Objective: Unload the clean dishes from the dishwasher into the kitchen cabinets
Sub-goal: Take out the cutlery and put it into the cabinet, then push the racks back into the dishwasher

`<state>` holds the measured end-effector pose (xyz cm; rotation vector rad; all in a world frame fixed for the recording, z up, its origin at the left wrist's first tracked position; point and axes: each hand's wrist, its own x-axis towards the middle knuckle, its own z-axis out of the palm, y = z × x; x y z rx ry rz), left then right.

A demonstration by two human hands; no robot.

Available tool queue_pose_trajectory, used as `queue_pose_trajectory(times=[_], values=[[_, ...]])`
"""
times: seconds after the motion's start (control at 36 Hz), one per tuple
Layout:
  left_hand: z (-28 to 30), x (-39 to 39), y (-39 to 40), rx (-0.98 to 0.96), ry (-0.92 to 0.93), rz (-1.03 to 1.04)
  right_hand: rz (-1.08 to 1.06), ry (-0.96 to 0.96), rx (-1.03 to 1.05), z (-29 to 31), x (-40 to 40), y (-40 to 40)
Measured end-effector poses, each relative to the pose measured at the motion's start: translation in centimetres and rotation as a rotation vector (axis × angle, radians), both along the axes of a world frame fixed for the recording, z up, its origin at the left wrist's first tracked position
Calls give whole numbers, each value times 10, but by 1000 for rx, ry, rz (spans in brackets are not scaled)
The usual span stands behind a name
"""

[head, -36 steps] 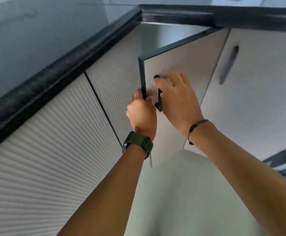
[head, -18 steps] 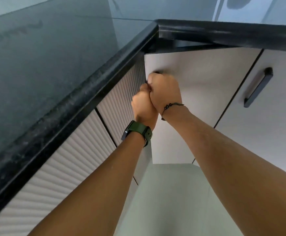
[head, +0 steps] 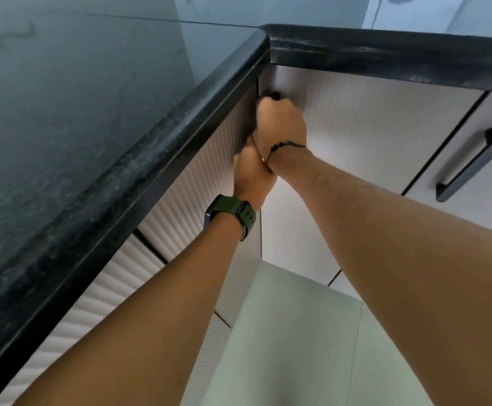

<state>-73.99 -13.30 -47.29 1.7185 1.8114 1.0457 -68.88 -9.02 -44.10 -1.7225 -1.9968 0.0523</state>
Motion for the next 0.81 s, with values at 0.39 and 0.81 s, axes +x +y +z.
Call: queue_pose_trajectory(times=[0.39, 0.81], values=[[-68, 25, -55, -28, 222, -311, 86, -102, -244, -95, 82, -92], [-55, 163, -207, -79, 304, -600, -313, -147, -397, -104, 250, -298]])
